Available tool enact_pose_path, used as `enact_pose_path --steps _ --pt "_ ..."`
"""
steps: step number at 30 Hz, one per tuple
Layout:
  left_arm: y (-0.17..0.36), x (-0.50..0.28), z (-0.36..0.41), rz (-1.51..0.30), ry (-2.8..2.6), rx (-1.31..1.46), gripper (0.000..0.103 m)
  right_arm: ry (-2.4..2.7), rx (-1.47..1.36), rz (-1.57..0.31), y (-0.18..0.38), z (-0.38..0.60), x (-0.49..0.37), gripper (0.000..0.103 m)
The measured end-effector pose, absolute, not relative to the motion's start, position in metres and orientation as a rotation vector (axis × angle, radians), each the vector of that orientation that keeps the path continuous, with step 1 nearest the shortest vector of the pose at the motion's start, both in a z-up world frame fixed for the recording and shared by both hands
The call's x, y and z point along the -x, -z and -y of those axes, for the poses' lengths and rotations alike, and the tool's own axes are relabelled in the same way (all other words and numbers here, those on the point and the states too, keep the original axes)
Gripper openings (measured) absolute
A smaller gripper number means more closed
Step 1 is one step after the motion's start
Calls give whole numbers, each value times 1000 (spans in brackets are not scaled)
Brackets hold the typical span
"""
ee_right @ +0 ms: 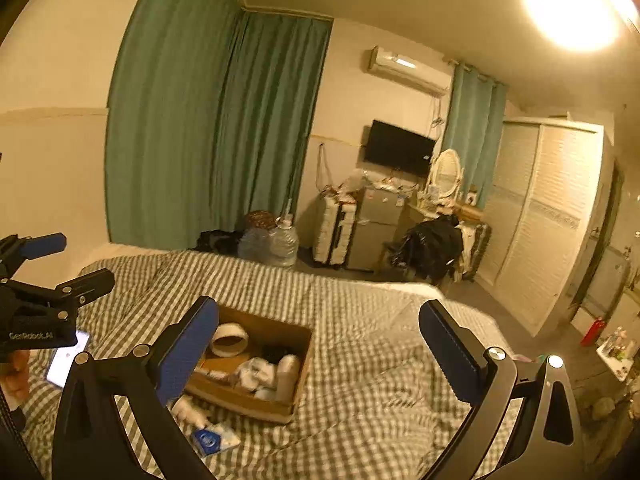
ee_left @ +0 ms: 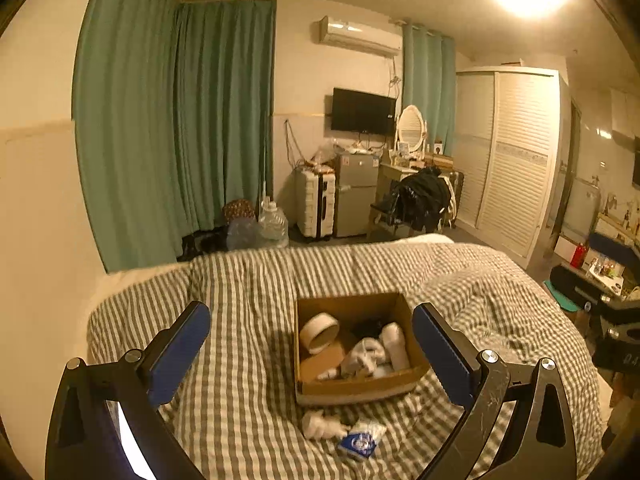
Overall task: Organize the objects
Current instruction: 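Withdraw both tools from the box toward the remaining items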
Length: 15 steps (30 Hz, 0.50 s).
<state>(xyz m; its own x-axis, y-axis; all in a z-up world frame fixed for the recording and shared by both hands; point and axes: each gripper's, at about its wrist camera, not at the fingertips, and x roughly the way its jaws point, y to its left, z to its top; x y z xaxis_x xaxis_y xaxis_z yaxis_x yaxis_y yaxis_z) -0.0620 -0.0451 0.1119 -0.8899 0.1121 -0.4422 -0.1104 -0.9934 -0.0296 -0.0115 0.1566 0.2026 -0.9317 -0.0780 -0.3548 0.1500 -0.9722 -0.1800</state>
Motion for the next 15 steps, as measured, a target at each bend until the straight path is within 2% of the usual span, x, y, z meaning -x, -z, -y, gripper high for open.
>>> enact_pose_path --steps 5,12,15 --pt "-59 75 46 -33 -2973 796 103 2894 -688 -248 -147 -156 20 101" --pt "29 90 46 55 -2904 1047 103 2804 -1000 -119 -43 -155 53 101" --pt "58 93 43 17 -2892 1110 103 2783 -1093 -100 -3 -152 62 101"
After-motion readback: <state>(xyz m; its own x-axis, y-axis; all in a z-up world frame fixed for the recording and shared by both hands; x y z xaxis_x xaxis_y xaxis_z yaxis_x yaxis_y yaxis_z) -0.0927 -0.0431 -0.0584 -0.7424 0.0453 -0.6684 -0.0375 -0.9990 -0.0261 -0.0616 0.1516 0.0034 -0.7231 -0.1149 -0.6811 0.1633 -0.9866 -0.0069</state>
